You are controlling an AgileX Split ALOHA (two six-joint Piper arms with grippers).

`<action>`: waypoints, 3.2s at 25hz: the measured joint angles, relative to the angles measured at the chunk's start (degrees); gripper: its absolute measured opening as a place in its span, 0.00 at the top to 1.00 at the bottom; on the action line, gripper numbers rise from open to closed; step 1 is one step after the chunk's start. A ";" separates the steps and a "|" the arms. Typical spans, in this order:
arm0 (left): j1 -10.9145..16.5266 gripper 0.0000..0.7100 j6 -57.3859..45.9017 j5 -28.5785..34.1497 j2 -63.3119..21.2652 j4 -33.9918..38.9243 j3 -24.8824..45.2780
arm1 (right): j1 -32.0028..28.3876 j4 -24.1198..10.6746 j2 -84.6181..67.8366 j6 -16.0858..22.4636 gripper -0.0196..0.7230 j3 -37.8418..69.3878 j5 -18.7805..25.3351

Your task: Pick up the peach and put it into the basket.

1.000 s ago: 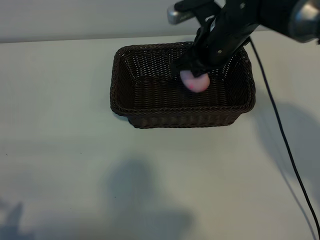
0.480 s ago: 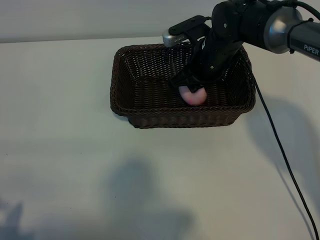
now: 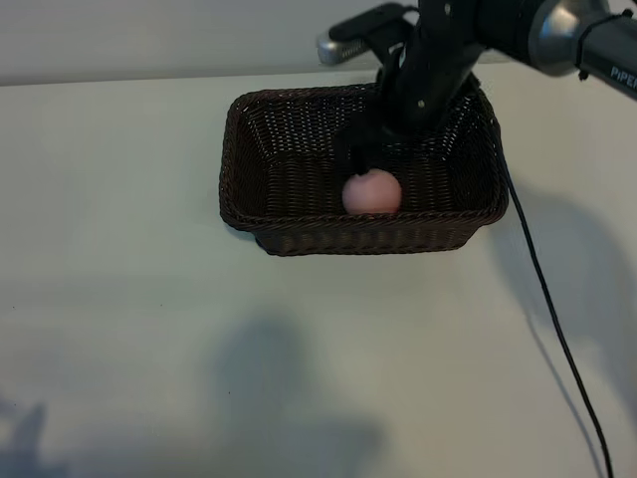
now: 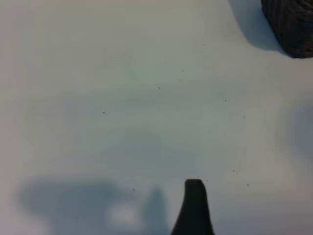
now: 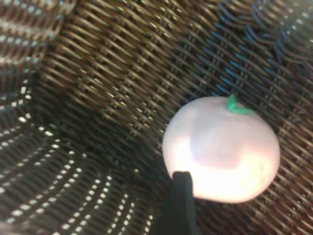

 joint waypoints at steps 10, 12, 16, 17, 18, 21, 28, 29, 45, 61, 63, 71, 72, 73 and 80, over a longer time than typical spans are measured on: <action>0.00 0.17 -0.17 0.00 0.00 0.00 0.00 | -8.35 -6.00 -0.05 2.59 0.17 -15.49 12.16; 0.00 0.17 -0.17 0.00 0.00 0.00 0.00 | -12.82 -6.05 -0.04 2.78 0.17 -16.38 12.27; 0.00 0.17 -0.17 0.00 0.00 0.00 0.00 | -21.63 -6.35 -0.04 2.79 0.17 -16.39 12.53; 0.00 0.17 -0.17 0.00 0.00 0.00 0.00 | -23.49 -6.41 -0.04 2.79 0.17 -16.39 12.57; 0.00 0.17 -0.17 0.00 0.00 0.00 0.00 | -25.65 -6.48 -0.04 2.79 0.17 -16.39 12.57; 0.00 0.17 -0.17 0.00 0.00 0.00 0.00 | -31.18 -6.60 -0.04 2.79 0.17 -16.39 12.57; 0.00 0.17 -0.17 0.00 0.00 0.00 0.00 | -37.46 -6.60 -1.34 2.84 0.17 -15.23 12.59; 0.00 0.17 -0.17 0.00 0.00 0.00 0.00 | -37.79 -6.47 -2.46 2.84 0.17 -14.16 12.59; 0.00 0.17 -0.11 0.00 0.00 0.00 0.00 | -38.05 -4.77 -41.32 2.89 0.17 8.19 12.89; 0.00 0.17 0.01 0.00 0.00 0.00 0.00 | -35.84 -3.43 -98.77 2.89 0.17 37.62 10.71; 0.00 0.17 0.01 0.00 0.00 0.00 0.00 | -34.16 -3.39 -103.67 2.90 0.17 41.75 9.08; 0.00 0.17 0.01 0.00 0.00 0.00 0.00 | -32.56 -3.71 -121.12 3.00 0.17 57.81 8.18; 0.00 0.17 0.01 0.00 0.00 0.00 0.00 | -32.56 -3.76 -121.68 2.94 0.17 59.61 8.11; 0.00 0.17 0.01 0.00 0.00 0.00 0.00 | -32.56 -3.76 -121.71 2.88 0.17 61.15 8.20; 0.00 0.17 0.01 0.00 0.00 0.00 0.00 | -32.54 -3.76 -121.71 2.83 0.17 68.96 8.54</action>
